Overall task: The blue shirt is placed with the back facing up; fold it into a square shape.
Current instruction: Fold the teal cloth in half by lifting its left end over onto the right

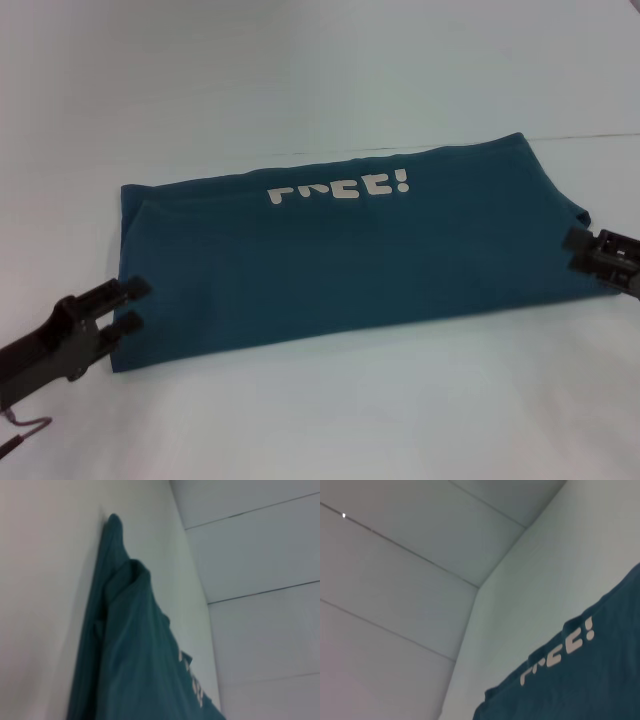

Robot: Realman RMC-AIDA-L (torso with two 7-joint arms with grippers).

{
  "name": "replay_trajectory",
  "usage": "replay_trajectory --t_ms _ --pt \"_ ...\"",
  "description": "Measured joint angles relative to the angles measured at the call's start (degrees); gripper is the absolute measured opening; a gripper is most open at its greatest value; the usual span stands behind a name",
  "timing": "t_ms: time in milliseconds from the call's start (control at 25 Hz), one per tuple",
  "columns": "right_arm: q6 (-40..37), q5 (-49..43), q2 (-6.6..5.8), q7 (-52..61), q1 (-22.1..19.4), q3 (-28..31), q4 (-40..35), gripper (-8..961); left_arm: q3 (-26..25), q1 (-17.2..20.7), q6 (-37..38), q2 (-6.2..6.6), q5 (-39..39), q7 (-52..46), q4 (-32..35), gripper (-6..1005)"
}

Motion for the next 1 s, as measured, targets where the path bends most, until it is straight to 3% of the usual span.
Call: replay_trajectory --t_ms 240,440,1000 --pt "0.01 -0.55 0.03 -0.62 0.08 0.57 0.00 655 -0.36 0.03 0.20 0.01 1.44 -1.13 -0.07 552" --pt "0.26 -0.55 -0.02 -0.69 0.06 0.63 -0.02 654 -0.54 0.10 -0.24 0.14 1.79 -4.67 -0.38 754" --pt "-0.08 -0.53 -0.68 -0.76 0.01 0.71 -0.02 654 -2.48 2.45 0.13 -0.13 2.83 -14.10 0.12 766"
